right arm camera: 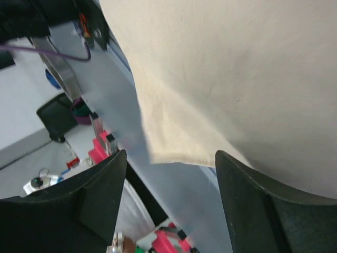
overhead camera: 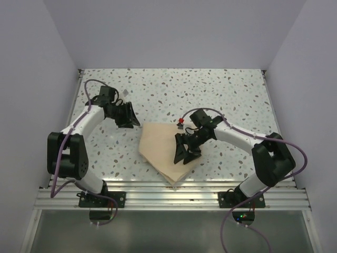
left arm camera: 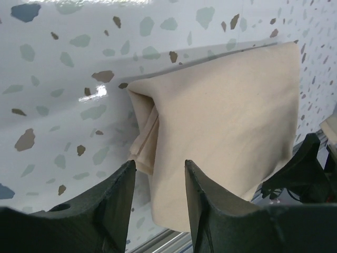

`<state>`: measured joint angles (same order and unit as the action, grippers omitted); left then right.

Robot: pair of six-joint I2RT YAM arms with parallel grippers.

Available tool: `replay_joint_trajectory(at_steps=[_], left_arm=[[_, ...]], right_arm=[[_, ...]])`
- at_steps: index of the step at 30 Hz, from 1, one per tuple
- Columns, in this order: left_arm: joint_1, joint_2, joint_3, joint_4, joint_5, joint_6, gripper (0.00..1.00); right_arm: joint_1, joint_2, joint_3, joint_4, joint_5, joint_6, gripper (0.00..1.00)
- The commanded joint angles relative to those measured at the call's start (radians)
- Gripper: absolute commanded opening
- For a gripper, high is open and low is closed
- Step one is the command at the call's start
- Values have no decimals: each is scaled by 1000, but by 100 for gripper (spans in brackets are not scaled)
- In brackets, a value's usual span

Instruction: Prepare the surgical pack

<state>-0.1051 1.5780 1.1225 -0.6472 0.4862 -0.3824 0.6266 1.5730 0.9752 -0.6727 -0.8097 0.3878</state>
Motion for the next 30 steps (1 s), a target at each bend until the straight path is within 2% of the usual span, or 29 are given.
replay_joint_trajectory(at_steps=[1,5,7,8,9,12,13,16,20,26,30], left_arm=[[-13,25,77,72,149,-22,46],[-36,50,109,118,204,-67,44],[-48,92,112,156,239,-93,42],[-53,111,114,171,282,-119,38],[-59,129,114,191,301,-131,37],[-71,207,106,282,371,-199,34],[-71,218,96,326,380,-228,34],[-71,267,92,343,394,-234,32],[-68,284,66,316,352,-199,31],[-31,312,65,183,215,-64,29],[-16,289,155,54,92,46,28]], right_arm=[[-103,-56,85,135,35,103,73],[-205,53,167,284,-45,241,71],[-217,135,230,305,-42,244,64],[-219,177,293,288,-43,237,57],[-219,214,328,289,-64,237,40],[-220,333,401,370,-117,289,17],[-223,378,405,399,-131,307,14],[-234,409,366,516,-155,378,12],[-286,404,182,660,-171,422,12],[-406,406,92,560,-174,283,12],[-450,366,111,453,-161,201,12]])
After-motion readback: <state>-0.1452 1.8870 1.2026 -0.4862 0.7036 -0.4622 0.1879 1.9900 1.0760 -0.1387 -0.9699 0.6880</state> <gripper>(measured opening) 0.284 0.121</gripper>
